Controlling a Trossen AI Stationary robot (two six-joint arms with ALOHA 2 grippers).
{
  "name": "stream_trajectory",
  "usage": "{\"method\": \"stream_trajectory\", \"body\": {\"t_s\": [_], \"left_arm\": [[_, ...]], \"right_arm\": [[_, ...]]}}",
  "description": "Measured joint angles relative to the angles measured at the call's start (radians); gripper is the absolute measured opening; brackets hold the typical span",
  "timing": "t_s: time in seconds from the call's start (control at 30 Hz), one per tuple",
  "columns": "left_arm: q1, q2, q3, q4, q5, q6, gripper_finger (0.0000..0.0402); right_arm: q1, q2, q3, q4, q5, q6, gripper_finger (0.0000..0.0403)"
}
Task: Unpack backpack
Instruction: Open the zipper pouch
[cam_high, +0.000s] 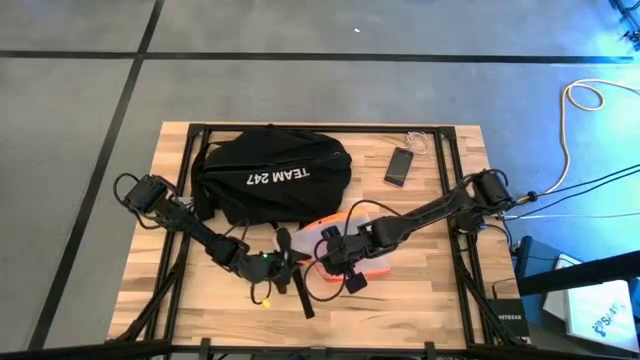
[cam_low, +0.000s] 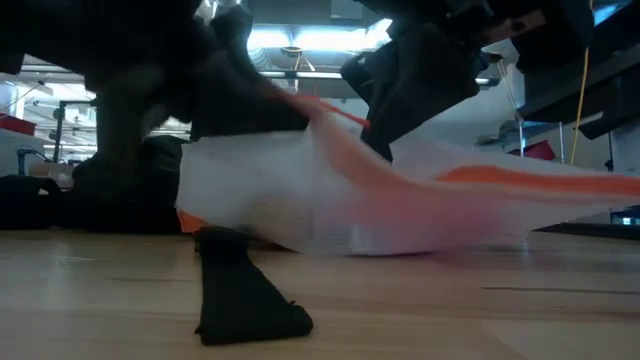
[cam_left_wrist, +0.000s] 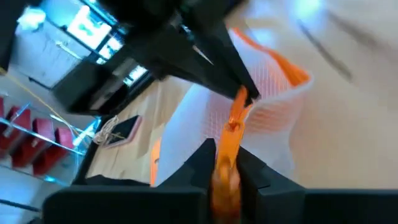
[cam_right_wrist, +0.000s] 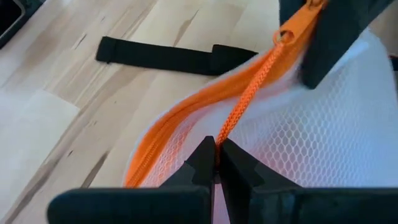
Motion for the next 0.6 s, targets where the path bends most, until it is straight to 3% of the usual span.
{"method": "stream_trajectory", "body": {"t_s": [0.37, 0.5, 0.6], "left_arm": [[0.005, 0.0, 0.001, 0.01, 0.001, -0.095, 0.0175], [0.006, 0.0, 0.001, -0.003, 0.01, -0.073, 0.0194], [0.005, 0.0, 0.001, 0.016, 0.011, -0.069, 0.0184]], "right_arm": [[0.0, -0.01, 0.0, 0.008, 0.009, -0.007, 0.0], [0.0, -0.01, 0.001, 0.011, 0.015, -0.008, 0.0], [0.0, -0.01, 0.001, 0.012, 0.015, -0.008, 0.0]]}}
